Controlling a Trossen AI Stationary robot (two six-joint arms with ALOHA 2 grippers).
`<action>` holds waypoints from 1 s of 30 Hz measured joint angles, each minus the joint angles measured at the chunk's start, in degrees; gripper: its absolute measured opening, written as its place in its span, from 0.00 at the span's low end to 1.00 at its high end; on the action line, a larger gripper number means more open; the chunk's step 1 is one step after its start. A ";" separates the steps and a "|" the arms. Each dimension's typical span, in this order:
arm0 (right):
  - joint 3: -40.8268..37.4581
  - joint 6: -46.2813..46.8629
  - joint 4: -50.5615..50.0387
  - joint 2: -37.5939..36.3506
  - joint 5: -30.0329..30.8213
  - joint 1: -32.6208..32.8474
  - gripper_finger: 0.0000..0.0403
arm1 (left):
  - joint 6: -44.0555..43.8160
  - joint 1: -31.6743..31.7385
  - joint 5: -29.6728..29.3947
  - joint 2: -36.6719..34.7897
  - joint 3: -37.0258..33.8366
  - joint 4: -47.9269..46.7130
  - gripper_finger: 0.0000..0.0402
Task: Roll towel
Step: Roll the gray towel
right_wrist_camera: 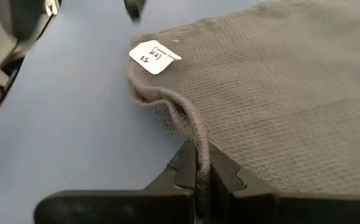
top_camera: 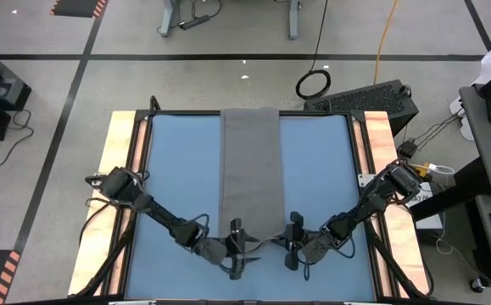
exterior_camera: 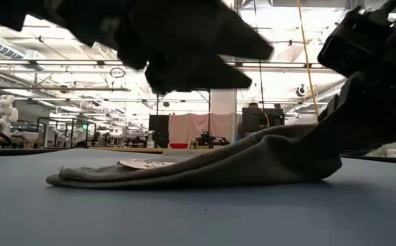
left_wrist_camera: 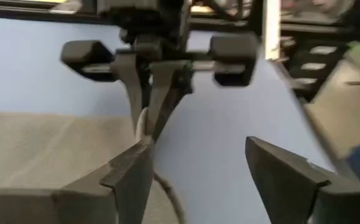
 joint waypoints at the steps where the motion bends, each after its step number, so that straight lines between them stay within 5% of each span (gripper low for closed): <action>1: 0.00 0.89 0.03 0.00 -0.87 -0.20 0.01 | 0.29 -0.36 -1.70 0.66 0.31 -0.10 0.65; 6: -0.04 1.95 2.15 -0.04 -3.92 -0.86 0.01 | 0.57 -1.21 -7.20 3.42 1.69 1.10 0.68; 21: -0.04 3.22 1.47 -3.41 -8.46 -0.84 0.01 | 1.55 -1.01 -9.87 9.59 4.96 0.25 0.67; 25: -0.04 3.74 1.29 -3.52 -8.62 -1.10 0.01 | 1.17 -1.03 -9.45 9.58 4.98 -1.24 0.54; 30: -0.04 3.59 0.75 -3.52 -8.66 -1.49 0.01 | 1.00 -0.77 -9.29 9.58 4.98 -4.21 0.25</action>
